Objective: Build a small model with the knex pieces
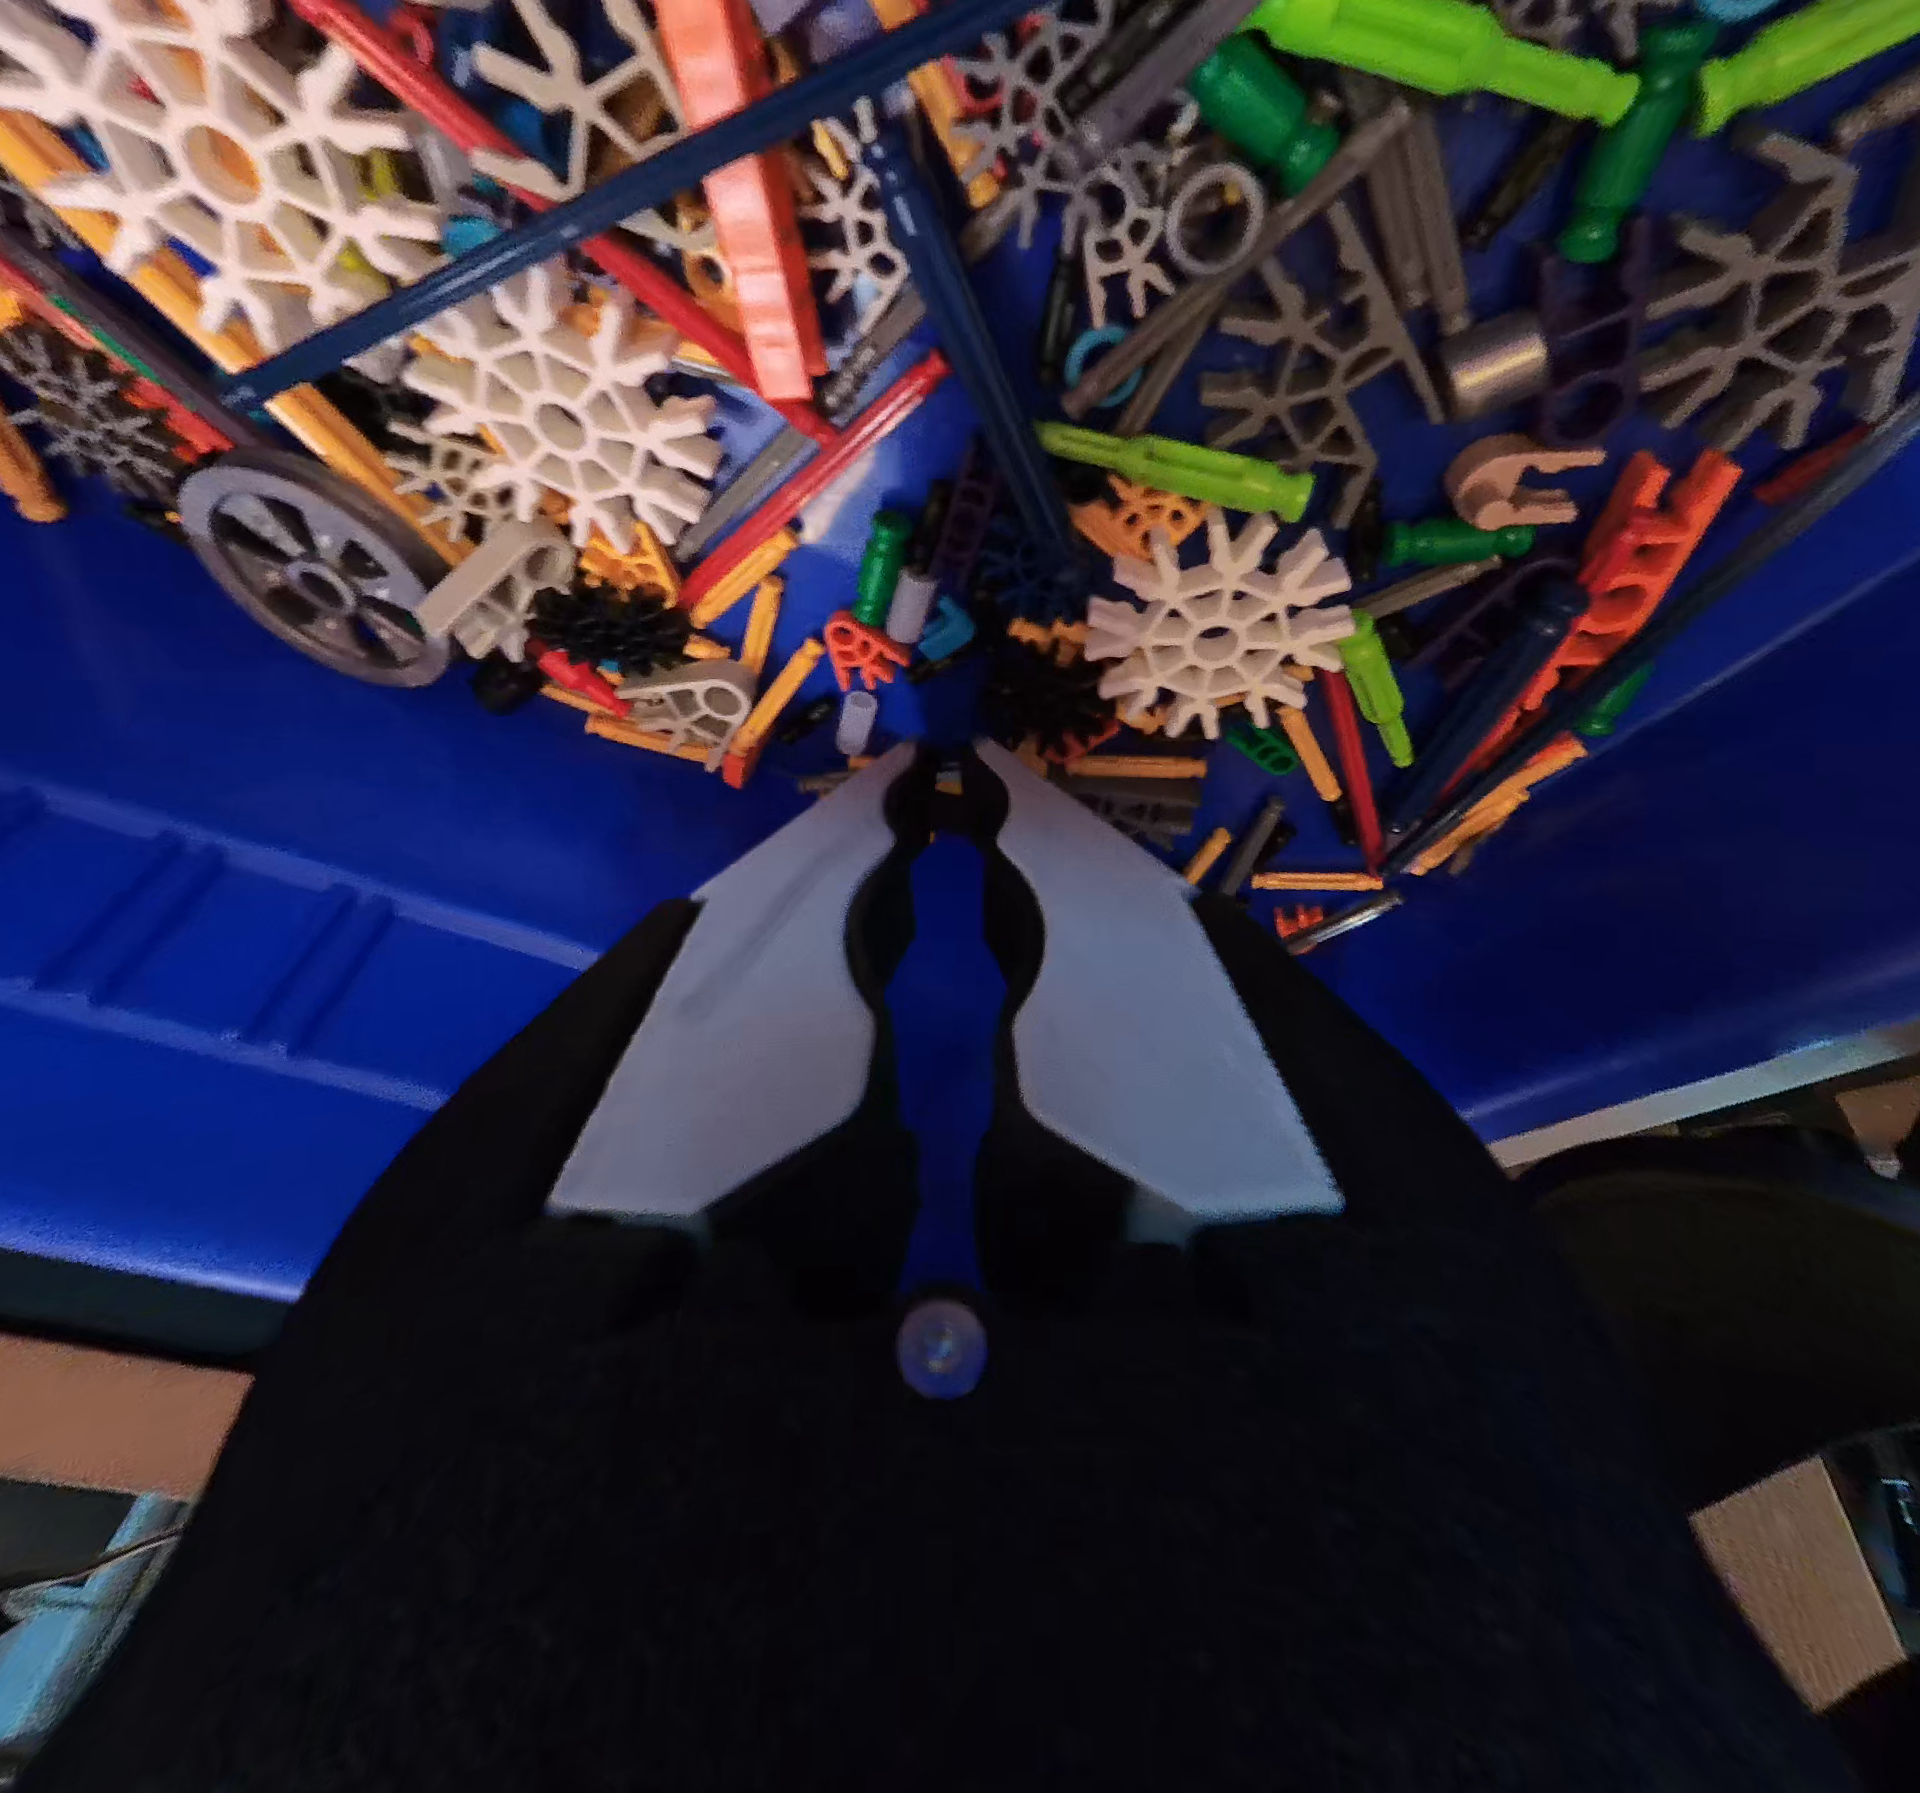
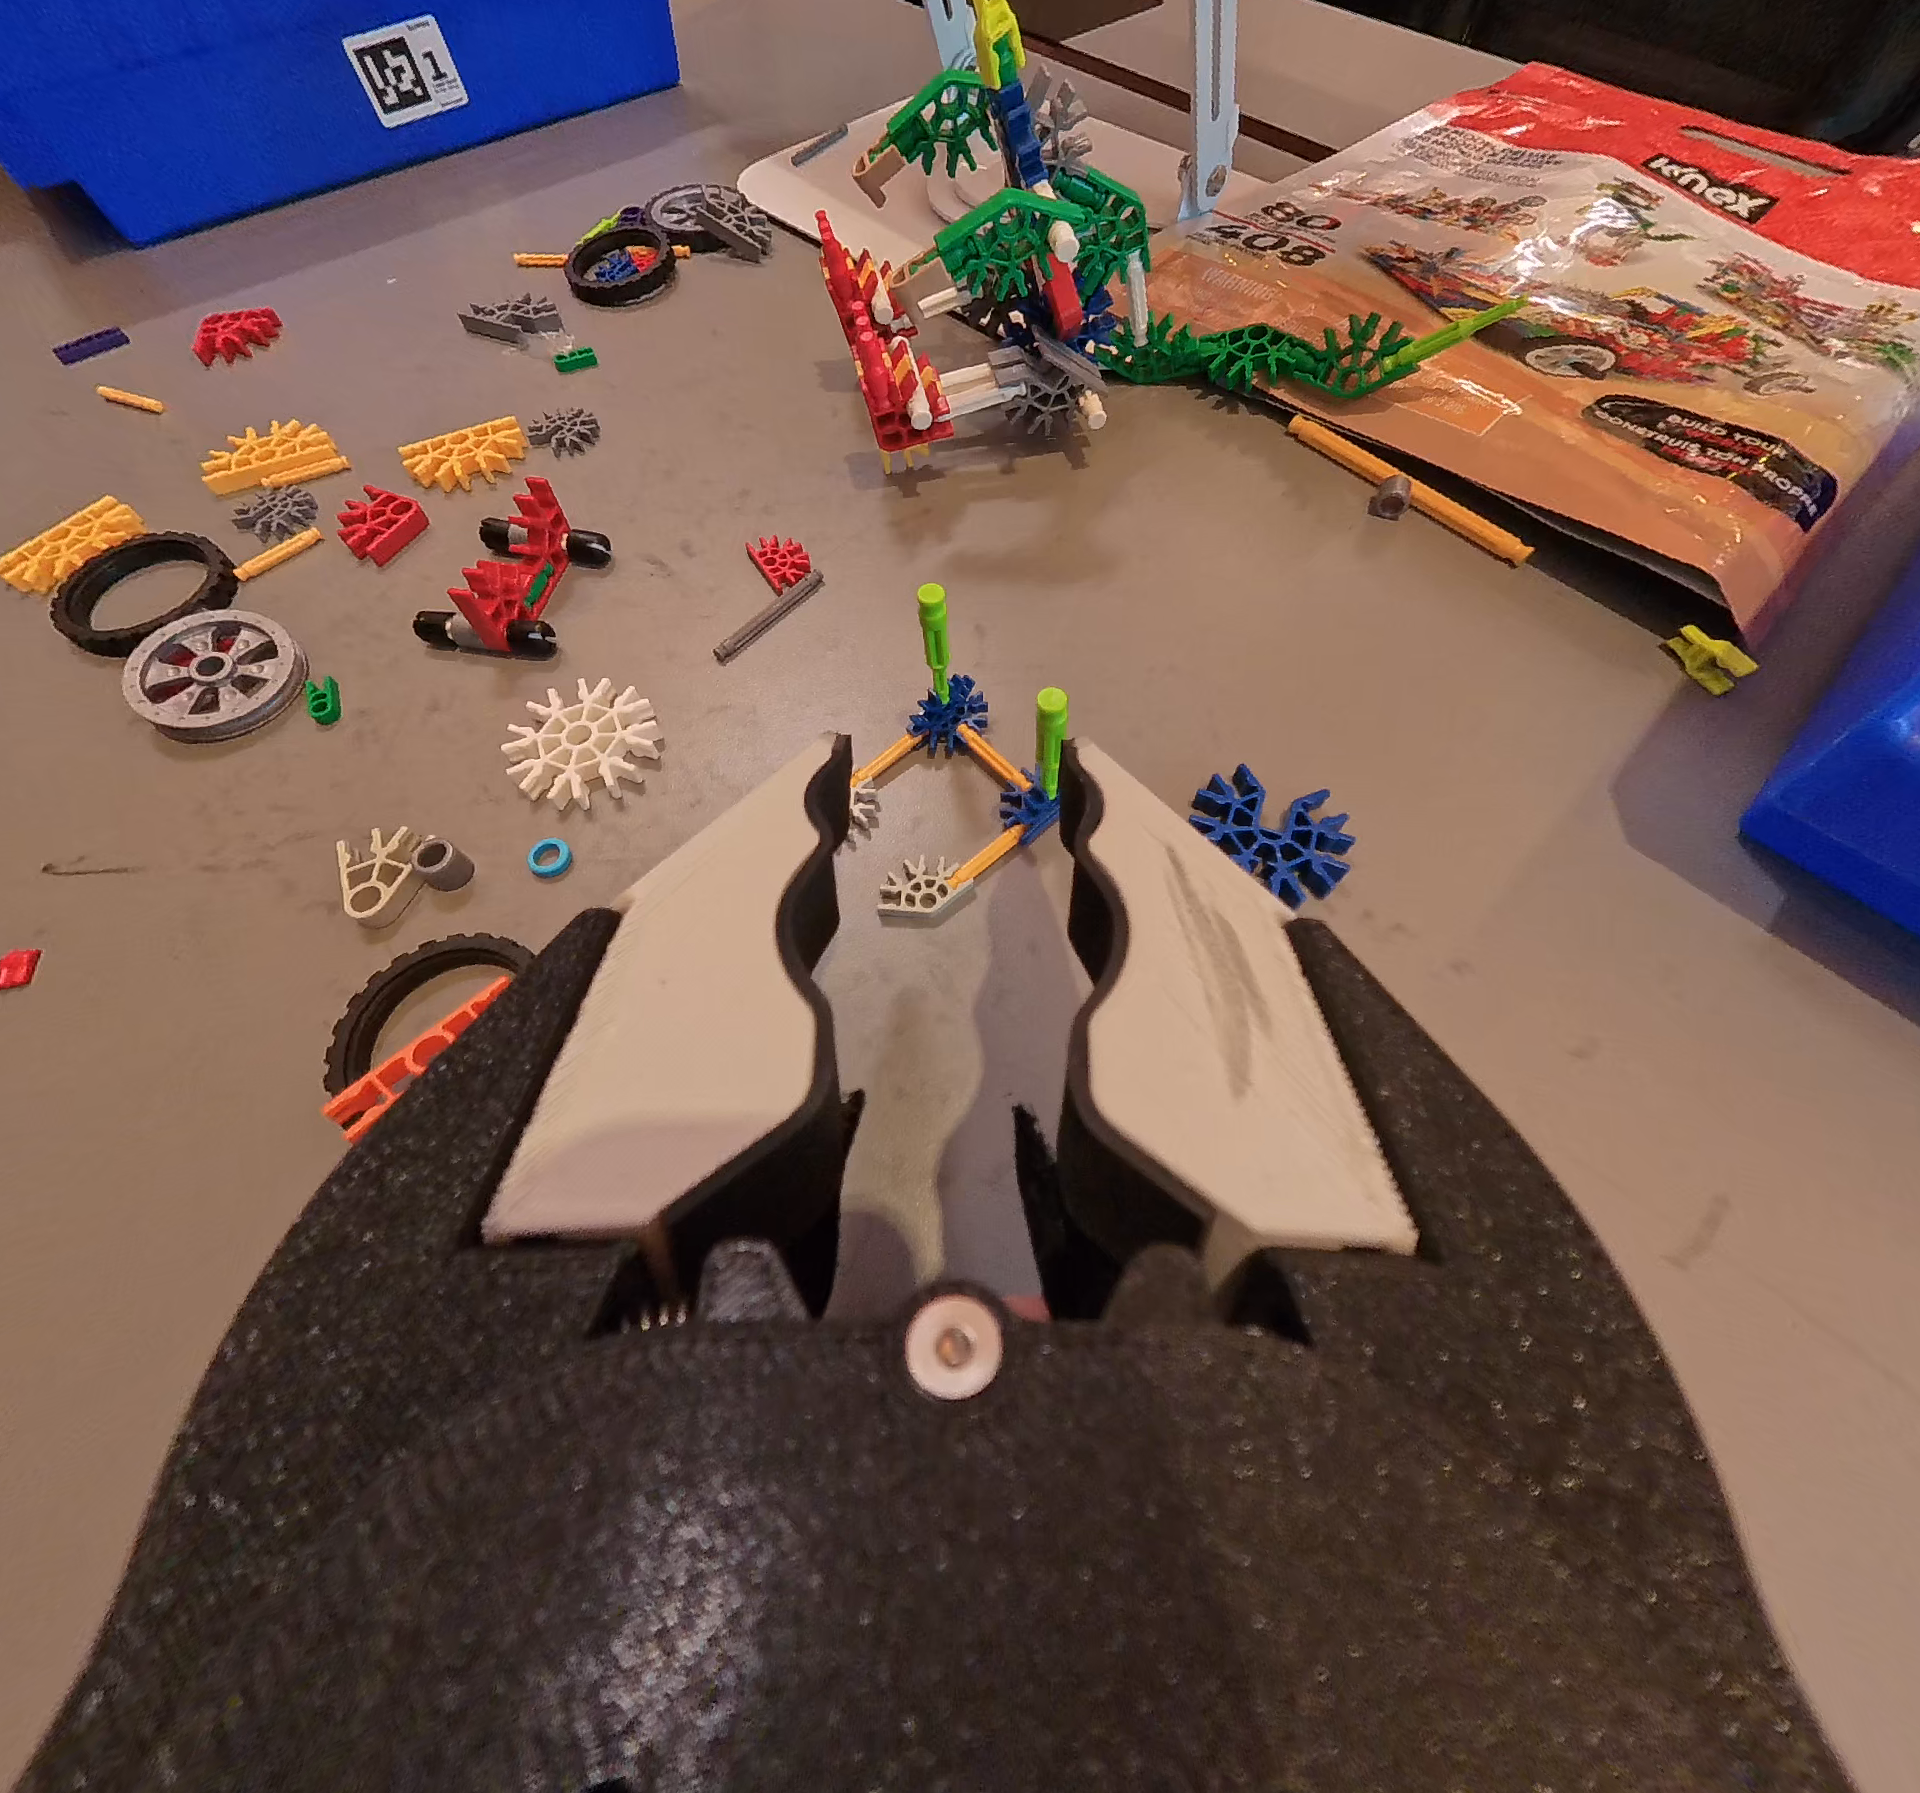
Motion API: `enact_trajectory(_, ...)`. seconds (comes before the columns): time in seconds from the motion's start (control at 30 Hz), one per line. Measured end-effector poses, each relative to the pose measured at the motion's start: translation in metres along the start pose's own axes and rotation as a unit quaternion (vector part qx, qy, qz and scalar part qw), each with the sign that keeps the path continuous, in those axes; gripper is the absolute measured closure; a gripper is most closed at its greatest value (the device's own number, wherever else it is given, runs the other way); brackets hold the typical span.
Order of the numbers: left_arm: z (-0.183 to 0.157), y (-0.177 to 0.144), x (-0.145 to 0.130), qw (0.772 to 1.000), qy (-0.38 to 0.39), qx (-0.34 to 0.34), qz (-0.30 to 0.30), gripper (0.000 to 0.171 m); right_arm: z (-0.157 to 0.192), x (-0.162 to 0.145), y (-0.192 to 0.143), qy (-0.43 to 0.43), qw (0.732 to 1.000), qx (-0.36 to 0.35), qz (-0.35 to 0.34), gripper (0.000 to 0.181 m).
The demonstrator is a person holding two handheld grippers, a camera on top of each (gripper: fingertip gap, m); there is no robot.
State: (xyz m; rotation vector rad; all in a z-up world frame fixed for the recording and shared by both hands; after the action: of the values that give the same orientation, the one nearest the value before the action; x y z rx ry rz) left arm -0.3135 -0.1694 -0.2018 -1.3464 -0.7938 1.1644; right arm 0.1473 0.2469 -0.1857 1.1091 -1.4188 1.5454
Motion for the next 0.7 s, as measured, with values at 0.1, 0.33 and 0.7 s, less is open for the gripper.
enact_trajectory(0.1, -0.009, -0.003, -0.004, 1.0, 0.0, -0.014, -0.003, 0.171, 0.0, 0.0, 0.0, 0.001, 1.0, 0.0, 0.0, 0.142)
enact_trajectory(0.33, -0.006, -0.024, -0.01, 0.999, -0.018, 0.0, -0.037, 0.147, 0.0, 0.0, 0.0, 0.003, 1.0, 0.0, -0.001, 0.142)
enact_trajectory(0.7, -0.008, -0.034, -0.003, 0.998, -0.009, 0.003, -0.064, 0.134, 0.0, 0.0, 0.0, 0.004, 1.0, 0.001, -0.001, 0.142)
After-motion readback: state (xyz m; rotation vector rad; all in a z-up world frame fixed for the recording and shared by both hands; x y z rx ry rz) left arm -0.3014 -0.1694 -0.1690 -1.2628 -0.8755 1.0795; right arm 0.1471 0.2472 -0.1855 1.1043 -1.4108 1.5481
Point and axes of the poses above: each gripper's, where its closed fingertips meet, y out along the fingers, x out of its top, z = x × y across the jaws, the point moved 5 cm from there along -y, back along the fingers, and after that the axes turned 6 degrees about -z, right-handed, at the moved point
